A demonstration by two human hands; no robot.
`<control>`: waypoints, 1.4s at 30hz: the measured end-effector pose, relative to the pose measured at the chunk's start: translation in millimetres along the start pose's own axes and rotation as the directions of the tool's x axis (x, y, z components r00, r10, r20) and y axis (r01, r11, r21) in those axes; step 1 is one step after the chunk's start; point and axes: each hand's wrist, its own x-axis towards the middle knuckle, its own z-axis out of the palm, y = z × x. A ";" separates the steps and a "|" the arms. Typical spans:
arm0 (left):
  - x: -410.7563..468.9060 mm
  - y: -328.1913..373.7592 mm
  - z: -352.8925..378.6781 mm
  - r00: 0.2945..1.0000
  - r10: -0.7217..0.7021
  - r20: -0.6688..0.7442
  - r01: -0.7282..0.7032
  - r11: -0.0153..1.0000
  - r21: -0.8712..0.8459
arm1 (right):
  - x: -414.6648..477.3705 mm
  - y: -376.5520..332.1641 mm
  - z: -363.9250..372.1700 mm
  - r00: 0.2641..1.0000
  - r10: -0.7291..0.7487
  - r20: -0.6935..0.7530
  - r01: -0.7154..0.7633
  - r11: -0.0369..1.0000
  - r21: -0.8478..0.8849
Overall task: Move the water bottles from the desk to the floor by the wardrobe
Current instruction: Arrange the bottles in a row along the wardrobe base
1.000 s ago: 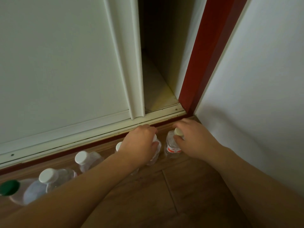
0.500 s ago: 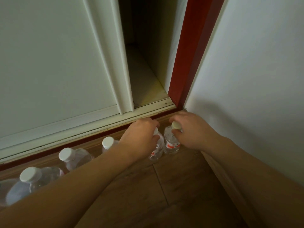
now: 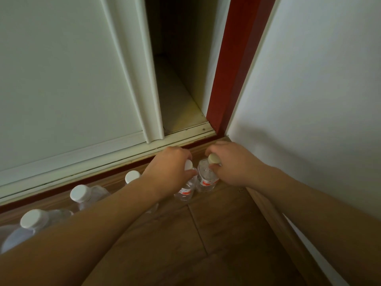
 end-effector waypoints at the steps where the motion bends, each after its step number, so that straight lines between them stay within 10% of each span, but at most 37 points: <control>1: -0.2 -0.2 0.0 1.000 0.003 0.002 -0.003 1.000 0.003 | 0.6 -1.2 -0.2 1.000 -0.003 -0.002 0.003 1.000 -0.002; 42: -6.3 -4.3 3.9 0.998 -0.056 -0.023 0.055 0.997 -0.063 | -0.8 -0.4 7.1 0.997 0.003 -0.083 0.002 0.998 0.066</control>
